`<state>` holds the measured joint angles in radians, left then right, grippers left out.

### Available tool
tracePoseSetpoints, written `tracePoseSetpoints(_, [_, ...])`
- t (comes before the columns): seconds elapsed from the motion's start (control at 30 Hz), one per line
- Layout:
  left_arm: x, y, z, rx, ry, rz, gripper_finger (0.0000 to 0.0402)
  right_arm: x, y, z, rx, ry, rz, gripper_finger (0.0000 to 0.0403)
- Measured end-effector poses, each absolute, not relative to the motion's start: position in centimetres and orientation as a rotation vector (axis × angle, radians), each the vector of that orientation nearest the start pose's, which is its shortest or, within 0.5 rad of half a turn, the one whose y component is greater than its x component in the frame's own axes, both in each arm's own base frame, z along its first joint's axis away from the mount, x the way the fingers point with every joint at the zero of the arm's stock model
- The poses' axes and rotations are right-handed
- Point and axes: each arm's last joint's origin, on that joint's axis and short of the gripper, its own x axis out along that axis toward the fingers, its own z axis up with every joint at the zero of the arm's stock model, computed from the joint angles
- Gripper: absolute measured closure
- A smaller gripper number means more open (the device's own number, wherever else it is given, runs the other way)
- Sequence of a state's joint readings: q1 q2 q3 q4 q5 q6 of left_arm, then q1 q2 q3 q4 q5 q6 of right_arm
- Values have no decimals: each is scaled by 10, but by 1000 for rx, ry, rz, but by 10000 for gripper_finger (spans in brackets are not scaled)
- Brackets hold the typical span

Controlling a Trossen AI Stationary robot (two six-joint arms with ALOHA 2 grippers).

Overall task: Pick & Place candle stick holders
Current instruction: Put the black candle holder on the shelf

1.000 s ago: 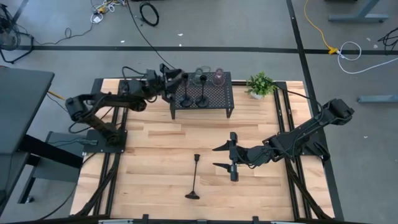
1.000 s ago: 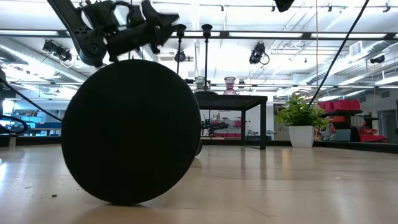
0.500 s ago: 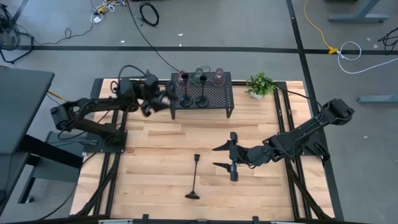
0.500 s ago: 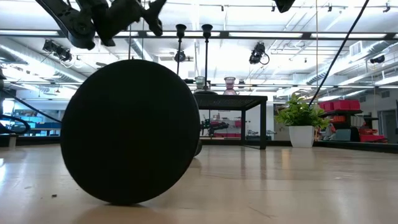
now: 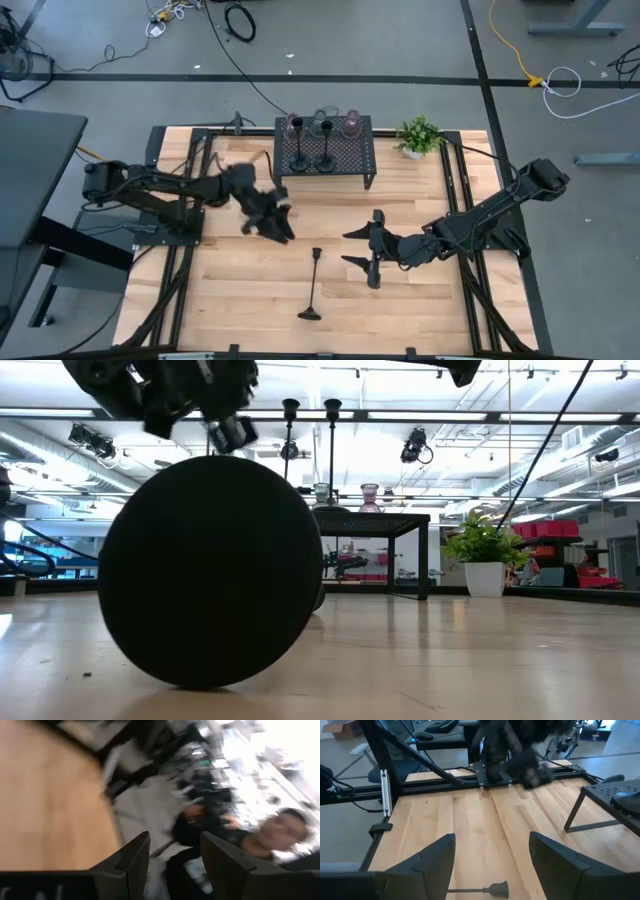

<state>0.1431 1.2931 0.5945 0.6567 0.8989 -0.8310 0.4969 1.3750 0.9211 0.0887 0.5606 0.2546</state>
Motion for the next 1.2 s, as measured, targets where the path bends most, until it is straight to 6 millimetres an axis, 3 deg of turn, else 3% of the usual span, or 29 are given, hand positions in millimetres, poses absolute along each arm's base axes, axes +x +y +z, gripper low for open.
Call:
tracePoseSetpoints(0.27, [260, -30, 210, -898, 585, -342, 227, 272, 130, 276, 68, 304, -102, 152])
tracePoseSetpoints(0.5, [256, -64, 203, -1098, 565, -30, 227, 272, 130, 276, 67, 304, -102, 152])
tracePoseSetpoints(0.9, [257, -111, 164, -1230, 671, 100, 227, 272, 130, 276, 60, 306, -98, 152])
tracePoseSetpoints(1.2, [272, -122, 128, -1357, 688, 119, 227, 272, 130, 276, 41, 307, -95, 152])
